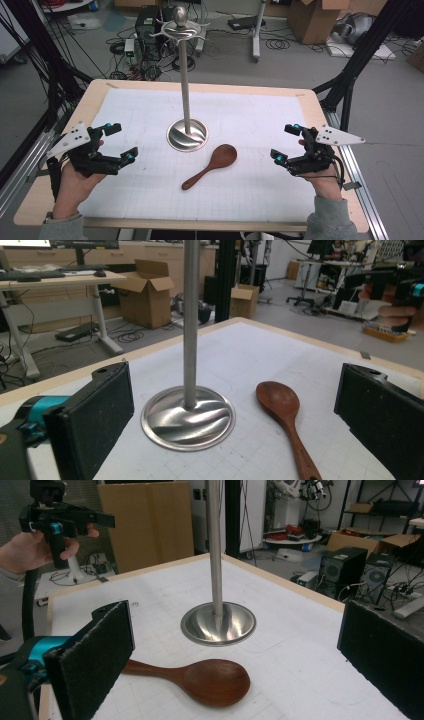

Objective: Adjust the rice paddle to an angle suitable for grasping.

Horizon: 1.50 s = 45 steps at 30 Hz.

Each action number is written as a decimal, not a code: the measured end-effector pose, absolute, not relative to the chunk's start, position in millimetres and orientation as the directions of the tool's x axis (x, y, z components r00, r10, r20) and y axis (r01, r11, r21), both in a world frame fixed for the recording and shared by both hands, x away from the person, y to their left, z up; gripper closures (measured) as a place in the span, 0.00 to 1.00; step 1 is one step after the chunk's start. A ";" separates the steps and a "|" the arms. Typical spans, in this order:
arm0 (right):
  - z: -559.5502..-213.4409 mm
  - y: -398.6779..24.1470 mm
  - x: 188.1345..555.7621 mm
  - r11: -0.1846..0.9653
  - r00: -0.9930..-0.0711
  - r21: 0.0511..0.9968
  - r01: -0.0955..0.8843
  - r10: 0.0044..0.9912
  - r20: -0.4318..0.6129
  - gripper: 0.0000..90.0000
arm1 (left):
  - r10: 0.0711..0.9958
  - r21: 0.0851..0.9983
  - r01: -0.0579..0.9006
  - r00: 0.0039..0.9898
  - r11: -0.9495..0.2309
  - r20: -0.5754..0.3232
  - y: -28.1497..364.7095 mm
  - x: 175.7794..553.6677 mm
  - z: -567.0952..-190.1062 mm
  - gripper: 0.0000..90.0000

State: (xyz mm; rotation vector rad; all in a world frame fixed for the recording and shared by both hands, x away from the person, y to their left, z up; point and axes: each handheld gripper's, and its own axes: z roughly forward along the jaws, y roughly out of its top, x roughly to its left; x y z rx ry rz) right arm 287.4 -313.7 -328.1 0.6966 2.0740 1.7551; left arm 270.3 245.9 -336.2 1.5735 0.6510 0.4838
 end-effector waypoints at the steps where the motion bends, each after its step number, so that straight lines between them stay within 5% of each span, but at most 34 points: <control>1: -328.3 -313.3 287.9 0.122 -0.824 0.982 0.147 0.564 0.053 0.00 | 0.666 0.991 0.126 0.743 -0.036 -0.070 246.9 270.7 -336.8 0.03; 20: -334.2 -298.3 299.4 0.152 -0.810 0.970 0.191 0.582 0.069 0.07 | 0.684 0.990 0.137 0.726 -0.047 -0.068 248.3 269.0 -340.3 0.03; 22: -334.9 -295.9 300.1 0.169 -0.819 0.968 0.186 0.571 0.058 0.18 | 0.684 0.989 0.142 0.726 -0.048 -0.071 247.2 269.4 -341.3 0.03; 28: -337.4 -288.5 302.7 0.192 -0.833 0.964 0.182 0.552 0.047 0.26 | 0.683 0.988 0.148 0.727 -0.053 -0.072 246.4 269.6 -342.6 0.03; 30: -338.5 -285.5 302.9 0.209 -0.832 0.959 0.194 0.553 0.048 0.31 | 0.683 0.988 0.148 0.727 -0.050 -0.074 246.3 270.4 -342.9 0.03; 31: -339.7 -282.5 302.9 0.233 -0.842 0.953 0.194 0.538 0.039 0.42 | 0.683 0.987 0.149 0.727 -0.052 -0.074 246.2 270.9 -343.1 0.03; 45: -346.2 -266.8 300.5 0.319 -0.856 0.928 0.193 0.517 0.000 0.76 | 0.685 0.986 0.155 0.725 -0.059 -0.073 242.6 273.3 -345.1 0.03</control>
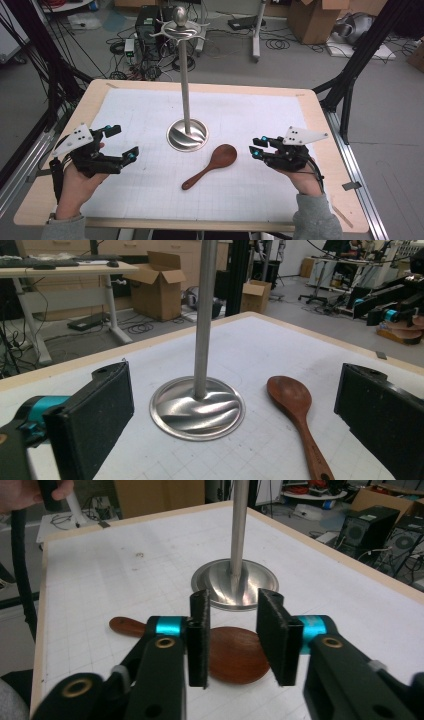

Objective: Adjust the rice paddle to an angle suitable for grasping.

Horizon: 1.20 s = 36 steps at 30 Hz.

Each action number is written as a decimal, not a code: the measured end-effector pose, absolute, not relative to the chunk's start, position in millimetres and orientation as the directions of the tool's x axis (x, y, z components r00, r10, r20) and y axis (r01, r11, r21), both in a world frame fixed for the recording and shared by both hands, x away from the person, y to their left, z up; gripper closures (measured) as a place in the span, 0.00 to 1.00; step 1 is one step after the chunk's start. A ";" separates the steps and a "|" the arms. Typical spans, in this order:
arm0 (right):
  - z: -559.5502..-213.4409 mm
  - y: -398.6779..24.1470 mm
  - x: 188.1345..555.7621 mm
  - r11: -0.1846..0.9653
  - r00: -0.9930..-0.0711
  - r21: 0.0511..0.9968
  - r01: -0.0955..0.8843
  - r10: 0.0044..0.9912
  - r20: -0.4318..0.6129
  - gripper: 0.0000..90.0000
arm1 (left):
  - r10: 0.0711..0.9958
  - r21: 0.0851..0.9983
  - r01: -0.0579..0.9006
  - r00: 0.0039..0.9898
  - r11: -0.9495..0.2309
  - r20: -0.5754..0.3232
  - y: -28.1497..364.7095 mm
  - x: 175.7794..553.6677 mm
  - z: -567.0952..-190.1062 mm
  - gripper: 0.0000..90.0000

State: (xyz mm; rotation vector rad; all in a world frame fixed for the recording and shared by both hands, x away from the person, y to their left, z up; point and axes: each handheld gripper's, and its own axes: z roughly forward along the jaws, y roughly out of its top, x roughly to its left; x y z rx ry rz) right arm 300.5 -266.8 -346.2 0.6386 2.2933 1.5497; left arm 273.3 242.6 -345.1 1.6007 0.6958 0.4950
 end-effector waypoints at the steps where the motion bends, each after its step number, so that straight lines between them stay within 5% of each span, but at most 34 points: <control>1: -346.8 -266.0 301.1 0.324 -0.856 0.927 0.192 0.517 -0.004 0.77 | 0.683 0.986 0.154 0.727 -0.062 -0.071 243.0 273.3 -345.4 0.03; 18: -363.7 -250.0 318.1 0.300 -0.863 0.925 0.235 0.502 0.057 0.99 | 0.697 0.980 0.187 0.712 -0.069 -0.086 247.4 269.9 -352.1 0.03; 36: -372.9 -231.1 327.7 0.313 -0.870 0.916 0.252 0.487 0.073 0.99 | 0.703 0.973 0.213 0.705 -0.088 -0.091 246.5 268.5 -360.3 0.03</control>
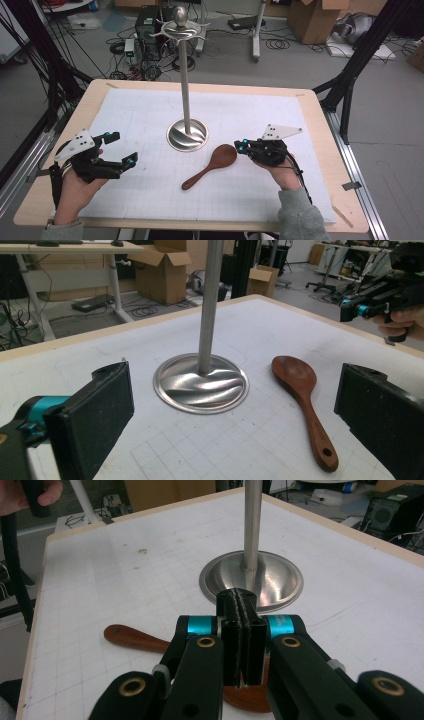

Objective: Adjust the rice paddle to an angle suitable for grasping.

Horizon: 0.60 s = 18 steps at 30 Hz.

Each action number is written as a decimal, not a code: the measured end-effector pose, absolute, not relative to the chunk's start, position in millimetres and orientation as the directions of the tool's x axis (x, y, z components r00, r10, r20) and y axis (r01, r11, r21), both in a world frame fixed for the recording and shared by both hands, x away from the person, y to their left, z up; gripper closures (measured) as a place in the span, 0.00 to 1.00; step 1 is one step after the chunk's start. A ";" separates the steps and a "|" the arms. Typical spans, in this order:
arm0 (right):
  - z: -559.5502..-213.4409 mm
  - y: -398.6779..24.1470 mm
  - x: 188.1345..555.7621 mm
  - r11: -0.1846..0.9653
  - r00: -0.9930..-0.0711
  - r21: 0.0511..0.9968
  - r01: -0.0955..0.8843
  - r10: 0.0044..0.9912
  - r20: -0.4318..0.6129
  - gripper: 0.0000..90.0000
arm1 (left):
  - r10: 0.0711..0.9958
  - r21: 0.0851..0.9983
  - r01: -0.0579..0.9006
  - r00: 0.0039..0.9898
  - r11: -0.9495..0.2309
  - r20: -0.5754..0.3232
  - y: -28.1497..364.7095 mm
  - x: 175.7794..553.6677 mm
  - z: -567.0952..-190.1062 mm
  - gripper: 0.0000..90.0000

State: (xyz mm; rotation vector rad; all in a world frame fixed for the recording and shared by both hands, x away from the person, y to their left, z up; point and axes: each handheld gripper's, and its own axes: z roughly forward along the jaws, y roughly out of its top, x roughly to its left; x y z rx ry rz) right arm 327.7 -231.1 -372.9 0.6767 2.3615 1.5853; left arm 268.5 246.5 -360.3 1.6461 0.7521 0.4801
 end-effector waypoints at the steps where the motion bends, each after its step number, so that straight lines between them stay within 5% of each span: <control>1: -373.3 -230.5 328.2 0.317 -0.869 0.913 0.255 0.489 0.073 0.99 | 0.703 0.973 0.215 0.705 -0.087 -0.093 246.4 268.3 -360.6 0.03; 18: -385.7 -209.1 337.7 0.354 -0.875 0.896 0.269 0.478 0.074 0.99 | 0.718 0.969 0.227 0.690 -0.098 -0.089 251.5 261.8 -364.5 0.03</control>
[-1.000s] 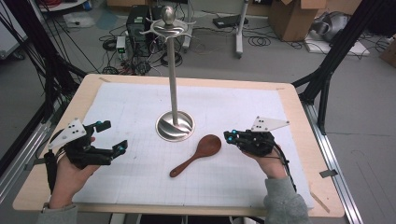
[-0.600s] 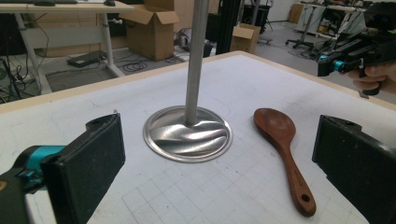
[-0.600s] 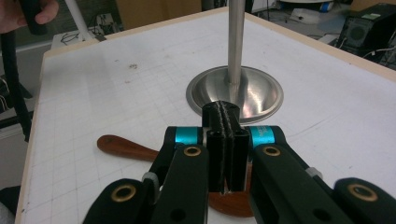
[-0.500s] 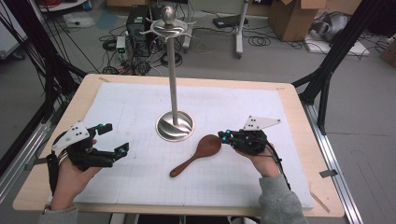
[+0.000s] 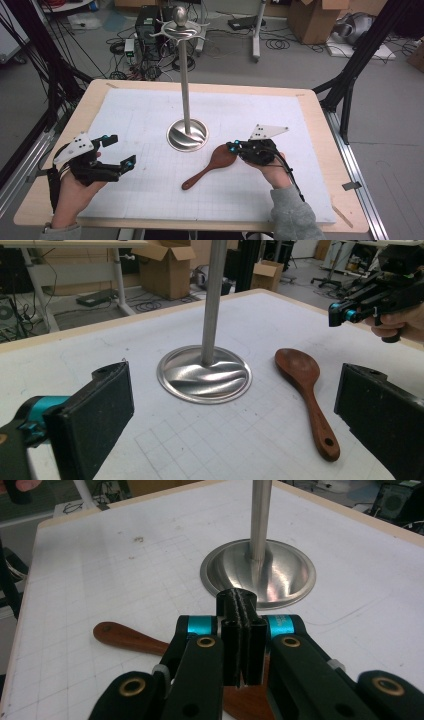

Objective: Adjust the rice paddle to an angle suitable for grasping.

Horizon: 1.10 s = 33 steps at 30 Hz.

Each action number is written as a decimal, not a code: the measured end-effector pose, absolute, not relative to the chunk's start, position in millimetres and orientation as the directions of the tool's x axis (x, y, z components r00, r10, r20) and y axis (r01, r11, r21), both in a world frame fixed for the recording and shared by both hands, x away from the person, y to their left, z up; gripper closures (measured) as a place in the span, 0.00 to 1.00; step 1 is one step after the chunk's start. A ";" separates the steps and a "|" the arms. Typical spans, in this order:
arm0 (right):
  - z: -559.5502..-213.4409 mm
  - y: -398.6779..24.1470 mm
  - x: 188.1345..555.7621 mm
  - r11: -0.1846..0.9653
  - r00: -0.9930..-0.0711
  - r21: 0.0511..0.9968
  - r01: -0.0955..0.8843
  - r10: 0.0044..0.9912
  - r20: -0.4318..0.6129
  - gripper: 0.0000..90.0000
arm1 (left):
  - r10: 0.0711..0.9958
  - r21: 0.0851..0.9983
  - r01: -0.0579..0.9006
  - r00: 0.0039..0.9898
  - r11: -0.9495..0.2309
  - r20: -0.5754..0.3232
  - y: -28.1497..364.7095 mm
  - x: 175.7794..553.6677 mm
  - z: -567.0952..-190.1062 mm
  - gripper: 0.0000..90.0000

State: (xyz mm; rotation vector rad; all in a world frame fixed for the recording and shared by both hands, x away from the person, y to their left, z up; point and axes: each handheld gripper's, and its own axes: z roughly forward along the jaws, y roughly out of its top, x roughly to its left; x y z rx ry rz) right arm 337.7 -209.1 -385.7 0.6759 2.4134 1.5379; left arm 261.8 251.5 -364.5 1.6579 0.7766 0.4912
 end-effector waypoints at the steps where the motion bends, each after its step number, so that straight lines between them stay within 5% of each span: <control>1: -386.3 -208.0 338.6 0.356 -0.877 0.895 0.269 0.476 0.074 0.99 | 0.719 0.969 0.229 0.689 -0.097 -0.091 251.7 261.2 -364.9 0.03; 33: -404.2 -173.5 354.7 0.455 -0.887 0.847 0.275 0.460 0.041 0.99 | 0.741 0.965 0.241 0.666 -0.104 -0.087 256.5 246.8 -371.5 0.03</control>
